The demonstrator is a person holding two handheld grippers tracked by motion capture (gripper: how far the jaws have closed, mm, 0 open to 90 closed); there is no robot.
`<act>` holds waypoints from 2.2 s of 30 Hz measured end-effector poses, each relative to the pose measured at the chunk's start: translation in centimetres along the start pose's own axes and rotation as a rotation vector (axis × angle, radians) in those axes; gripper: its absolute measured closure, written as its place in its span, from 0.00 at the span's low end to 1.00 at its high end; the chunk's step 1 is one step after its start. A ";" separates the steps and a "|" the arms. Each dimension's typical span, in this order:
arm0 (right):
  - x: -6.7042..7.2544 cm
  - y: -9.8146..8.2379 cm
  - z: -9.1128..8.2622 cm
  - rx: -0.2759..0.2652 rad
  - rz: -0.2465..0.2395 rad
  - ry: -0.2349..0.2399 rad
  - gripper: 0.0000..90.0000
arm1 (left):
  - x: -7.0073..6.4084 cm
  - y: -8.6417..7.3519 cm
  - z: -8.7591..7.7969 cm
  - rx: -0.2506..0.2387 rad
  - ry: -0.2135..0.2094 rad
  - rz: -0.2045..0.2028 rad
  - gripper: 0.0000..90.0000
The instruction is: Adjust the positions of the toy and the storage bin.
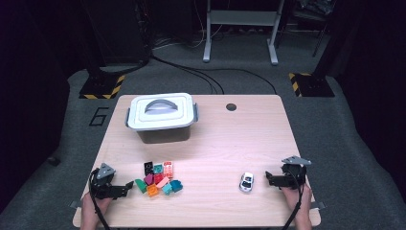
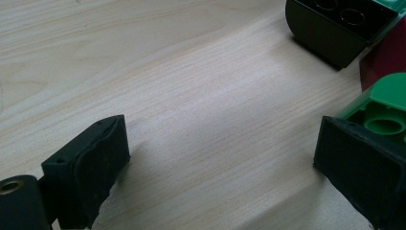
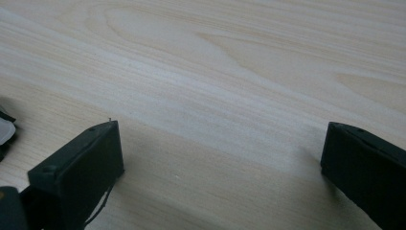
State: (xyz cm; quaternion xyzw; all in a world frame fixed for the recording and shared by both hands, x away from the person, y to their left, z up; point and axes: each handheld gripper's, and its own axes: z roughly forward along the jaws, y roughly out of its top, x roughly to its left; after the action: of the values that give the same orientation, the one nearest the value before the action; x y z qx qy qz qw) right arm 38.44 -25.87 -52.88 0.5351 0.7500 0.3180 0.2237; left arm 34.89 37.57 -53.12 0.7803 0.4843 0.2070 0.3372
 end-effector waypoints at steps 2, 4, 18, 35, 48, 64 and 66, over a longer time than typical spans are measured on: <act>0.0 0.0 0.0 0.000 0.000 0.000 0.00 | -0.1 0.1 0.0 0.004 0.006 -0.009 0.04; 0.0 0.0 0.0 0.000 0.000 0.000 0.00 | 0.0 0.1 0.0 0.004 0.005 -0.008 0.04; 0.0 0.0 0.0 0.000 0.000 0.001 0.00 | 0.9 2.5 -1.9 -0.049 -0.055 -0.052 0.00; 0.0 0.0 0.0 -0.002 -0.003 0.001 0.01 | 1.0 7.0 -2.1 -0.075 -0.084 -0.055 0.00; 0.0 0.0 0.0 -0.005 0.001 0.000 0.01 | 2.3 13.0 -2.2 -0.147 -0.119 -0.068 0.00; 0.0 0.0 0.0 -0.008 0.006 0.000 0.02 | 3.8 20.5 2.4 -0.135 -0.071 -0.011 0.02; 0.0 0.0 0.0 -0.009 0.006 -0.002 0.02 | 3.9 20.8 2.8 -0.138 -0.069 -0.018 0.02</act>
State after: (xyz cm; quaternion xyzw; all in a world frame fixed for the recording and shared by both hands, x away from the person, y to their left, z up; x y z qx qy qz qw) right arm 38.45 -25.85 -52.90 0.5367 0.7468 0.3214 0.2258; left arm 51.23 33.86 -39.95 0.7577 0.4639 0.2099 0.4083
